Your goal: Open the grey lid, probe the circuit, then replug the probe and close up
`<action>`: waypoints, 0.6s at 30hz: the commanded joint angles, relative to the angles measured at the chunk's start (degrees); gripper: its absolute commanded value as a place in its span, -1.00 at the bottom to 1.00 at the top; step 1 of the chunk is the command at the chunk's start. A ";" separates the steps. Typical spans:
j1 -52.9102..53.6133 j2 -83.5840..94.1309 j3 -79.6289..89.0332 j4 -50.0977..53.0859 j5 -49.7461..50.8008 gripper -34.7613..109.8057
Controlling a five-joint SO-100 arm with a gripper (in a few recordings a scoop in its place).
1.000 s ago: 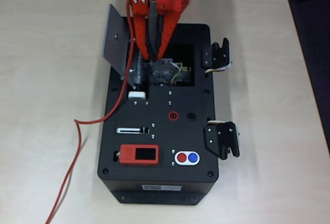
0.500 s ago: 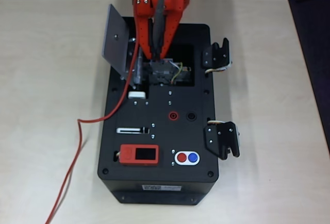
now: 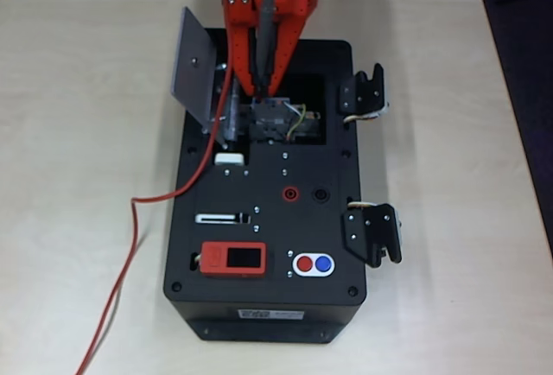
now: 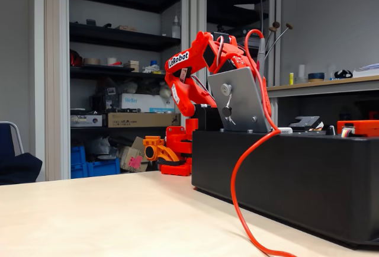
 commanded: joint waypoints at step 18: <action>-0.97 -10.81 -25.58 14.06 1.32 -0.52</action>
